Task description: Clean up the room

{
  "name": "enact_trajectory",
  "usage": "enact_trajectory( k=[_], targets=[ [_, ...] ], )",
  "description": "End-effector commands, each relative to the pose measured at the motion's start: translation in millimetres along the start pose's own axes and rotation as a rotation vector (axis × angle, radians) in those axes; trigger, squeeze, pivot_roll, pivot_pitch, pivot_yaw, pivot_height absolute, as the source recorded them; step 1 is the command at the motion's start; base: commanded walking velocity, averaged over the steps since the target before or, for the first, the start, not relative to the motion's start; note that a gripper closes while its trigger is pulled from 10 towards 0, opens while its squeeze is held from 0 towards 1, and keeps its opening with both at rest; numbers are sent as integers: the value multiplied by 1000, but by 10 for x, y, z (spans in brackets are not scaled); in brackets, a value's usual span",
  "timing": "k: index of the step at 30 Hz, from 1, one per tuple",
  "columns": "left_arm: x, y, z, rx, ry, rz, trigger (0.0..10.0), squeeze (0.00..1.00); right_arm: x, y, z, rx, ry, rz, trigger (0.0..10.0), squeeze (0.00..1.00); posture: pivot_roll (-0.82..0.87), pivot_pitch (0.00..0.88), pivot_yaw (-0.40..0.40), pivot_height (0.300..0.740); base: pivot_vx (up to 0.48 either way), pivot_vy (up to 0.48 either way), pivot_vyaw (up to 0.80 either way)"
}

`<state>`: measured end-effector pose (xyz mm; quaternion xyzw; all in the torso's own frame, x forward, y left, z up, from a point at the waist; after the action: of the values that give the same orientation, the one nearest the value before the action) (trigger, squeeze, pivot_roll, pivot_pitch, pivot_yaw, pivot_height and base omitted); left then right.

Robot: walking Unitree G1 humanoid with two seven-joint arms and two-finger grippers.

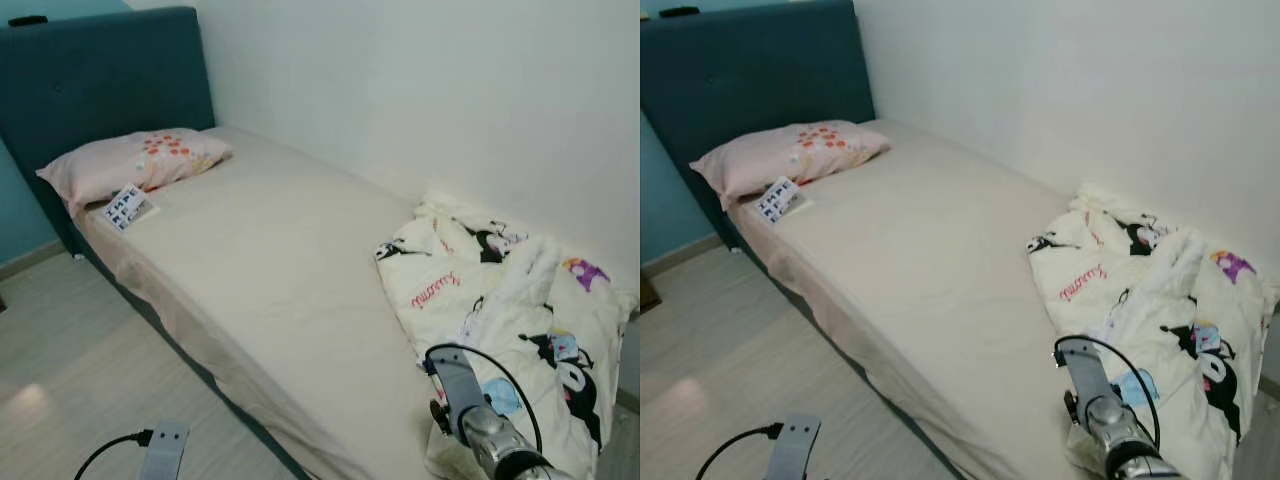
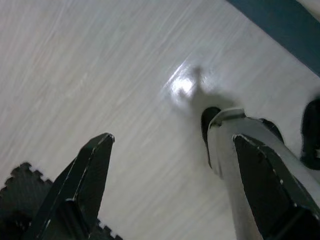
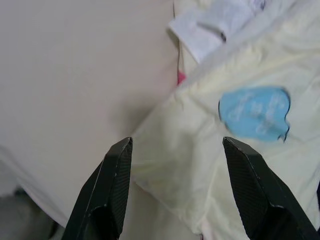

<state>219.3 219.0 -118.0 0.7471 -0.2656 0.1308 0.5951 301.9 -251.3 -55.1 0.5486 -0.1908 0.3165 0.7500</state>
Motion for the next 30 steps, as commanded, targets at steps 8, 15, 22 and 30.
enact_trajectory(
  k=[8,15,22,30],
  targets=[
    [-39,7,37,-11,-47,1,10000,0,-129,16,130,-53,103,-26,10000,0,-57,0,-22,597,0,0,0],
    [-88,15,53,-17,-60,-4,10000,0,76,15,212,-86,230,62,10000,0,-55,4,-19,597,0,0,0],
    [307,16,34,-47,58,175,10000,0,292,21,122,-103,518,164,10000,0,-33,48,-12,597,0,0,0],
    [952,110,-80,-121,63,434,10000,0,264,27,156,-180,618,153,10000,0,0,111,6,597,0,0,0]
  ],
)
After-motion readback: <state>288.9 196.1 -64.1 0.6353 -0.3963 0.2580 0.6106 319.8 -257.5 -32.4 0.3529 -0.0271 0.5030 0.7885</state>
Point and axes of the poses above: a point about 5 cm out from each wrist's last joint towards the gripper, its own y axis pointing back from the gripper into the wrist, its own x axis along the axis of the wrist's last joint, z = x × y, the point moved 5 cm from there along -y, pointing out of the wrist towards the gripper, and after that the axes turned 7 degrees about -y, right-handed, at the moved point
